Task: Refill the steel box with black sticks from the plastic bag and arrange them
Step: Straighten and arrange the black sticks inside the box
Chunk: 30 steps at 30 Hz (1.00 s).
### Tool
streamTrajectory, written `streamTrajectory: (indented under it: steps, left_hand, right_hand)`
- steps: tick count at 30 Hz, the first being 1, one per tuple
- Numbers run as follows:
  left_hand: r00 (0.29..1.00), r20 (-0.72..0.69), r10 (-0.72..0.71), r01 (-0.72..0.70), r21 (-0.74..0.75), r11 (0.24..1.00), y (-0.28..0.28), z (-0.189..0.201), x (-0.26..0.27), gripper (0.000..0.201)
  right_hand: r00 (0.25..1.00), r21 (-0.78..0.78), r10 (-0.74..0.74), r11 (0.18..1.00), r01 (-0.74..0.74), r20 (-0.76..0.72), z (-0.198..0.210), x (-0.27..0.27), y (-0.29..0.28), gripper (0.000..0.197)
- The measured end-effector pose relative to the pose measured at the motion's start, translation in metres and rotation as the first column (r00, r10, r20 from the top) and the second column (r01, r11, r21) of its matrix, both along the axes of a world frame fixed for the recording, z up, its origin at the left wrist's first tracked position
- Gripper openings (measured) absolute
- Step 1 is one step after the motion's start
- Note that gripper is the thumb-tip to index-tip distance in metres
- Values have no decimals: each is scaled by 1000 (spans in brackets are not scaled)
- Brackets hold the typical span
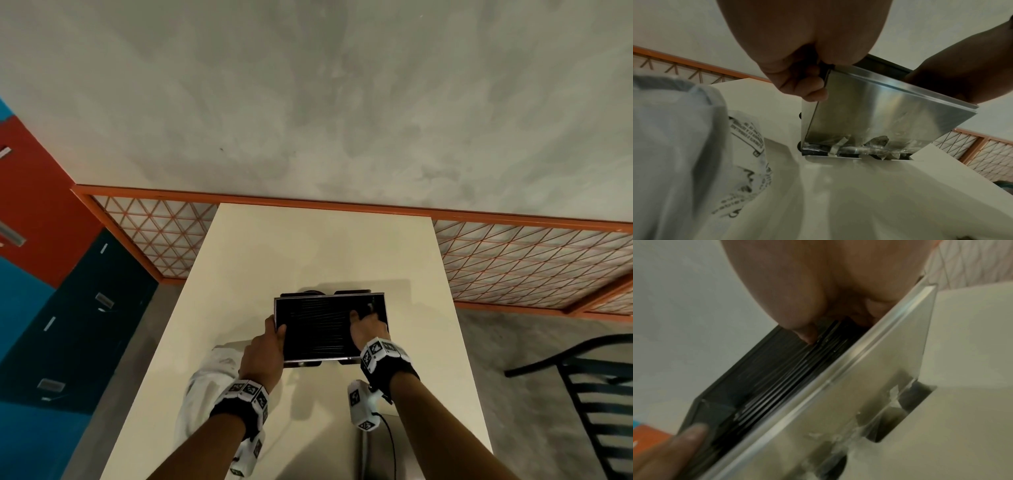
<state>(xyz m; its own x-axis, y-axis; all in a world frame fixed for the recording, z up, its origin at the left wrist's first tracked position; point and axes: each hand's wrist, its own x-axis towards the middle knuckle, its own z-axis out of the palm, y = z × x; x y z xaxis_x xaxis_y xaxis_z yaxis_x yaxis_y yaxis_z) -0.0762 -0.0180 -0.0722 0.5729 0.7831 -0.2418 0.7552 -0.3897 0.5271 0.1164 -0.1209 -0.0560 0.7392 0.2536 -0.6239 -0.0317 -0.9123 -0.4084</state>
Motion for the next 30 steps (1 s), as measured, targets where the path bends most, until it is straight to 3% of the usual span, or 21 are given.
streamTrajectory:
  steps: [11,15,19,23,30]
  left_hand:
    - [1000,-31,-6,6,7,1000,4,1,3,41]
    - [1000,-16,-3,3,-1,1000,5,-2,2,41]
    - [1000,-18,-3,3,9,1000,7,-3,5,41]
    - [1000,-16,-5,5,8,1000,9,-5,4,40]
    - [998,-51,-22,24,25,999,14,-5,5,41]
  right_hand:
    - [998,43,-5,999,7,-64,-5,11,8,71]
    - [999,53,-23,998,21,27,-5,3,3,66]
    - [984,180,-1,983,-32,179,0,-5,-4,62]
    - [979,185,53,979,-90,198,-2,1,-1,54]
    - [999,226,25,974,-34,44,-2,19,13,41]
